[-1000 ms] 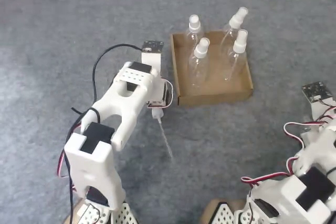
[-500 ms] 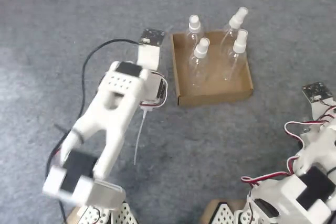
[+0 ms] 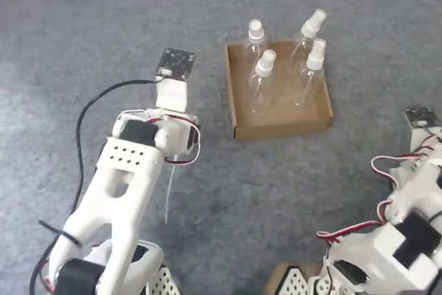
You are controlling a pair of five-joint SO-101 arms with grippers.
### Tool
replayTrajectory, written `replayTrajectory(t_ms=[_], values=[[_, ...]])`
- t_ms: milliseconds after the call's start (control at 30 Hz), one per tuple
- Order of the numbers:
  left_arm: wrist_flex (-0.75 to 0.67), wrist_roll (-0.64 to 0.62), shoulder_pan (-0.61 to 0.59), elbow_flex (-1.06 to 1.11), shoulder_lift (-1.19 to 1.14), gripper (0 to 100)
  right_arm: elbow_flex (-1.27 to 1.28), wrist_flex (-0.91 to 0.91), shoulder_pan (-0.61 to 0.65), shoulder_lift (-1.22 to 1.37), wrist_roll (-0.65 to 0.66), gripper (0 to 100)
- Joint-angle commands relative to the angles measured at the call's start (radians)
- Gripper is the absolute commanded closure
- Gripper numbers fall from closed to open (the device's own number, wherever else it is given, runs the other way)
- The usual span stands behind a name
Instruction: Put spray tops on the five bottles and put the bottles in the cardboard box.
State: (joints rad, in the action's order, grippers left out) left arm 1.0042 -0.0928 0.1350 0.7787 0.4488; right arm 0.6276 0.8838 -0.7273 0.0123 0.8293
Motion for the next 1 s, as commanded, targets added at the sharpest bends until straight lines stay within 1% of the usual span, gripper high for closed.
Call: replayTrajectory(t_ms=[0, 133, 267, 400, 567, 667, 900, 967], values=[[-0.032, 0.011, -0.017, 0.008, 0.048, 91, -0.11, 0.054, 0.07, -0.012, -0.014, 69.8], [-0.032, 0.011, -0.014, 0.012, 0.048, 91, -0.256, 0.208, 0.11, -0.008, -0.015, 69.8], [-0.041, 0.009, -0.015, 0.021, 0.051, 91, -0.362, 0.246, 0.102, 0.002, -0.095, 69.7], [-0.048, 0.009, -0.017, 0.022, 0.049, 91, -0.362, 0.289, 0.061, 0.002, -0.018, 69.7], [-0.048, 0.009, -0.014, 0.022, 0.049, 91, -0.348, 0.268, 0.008, 0.012, 0.069, 69.7], [-0.046, 0.009, -0.014, 0.022, 0.049, 91, -0.382, 0.228, -0.012, 0.076, 0.072, 69.7], [-0.049, 0.009, -0.012, 0.033, 0.049, 91, -0.48, 0.219, -0.013, 0.237, 0.072, 70.0], [-0.063, 0.009, -0.012, 0.038, 0.049, 91, -0.506, 0.216, -0.012, 0.269, 0.071, 72.8]])
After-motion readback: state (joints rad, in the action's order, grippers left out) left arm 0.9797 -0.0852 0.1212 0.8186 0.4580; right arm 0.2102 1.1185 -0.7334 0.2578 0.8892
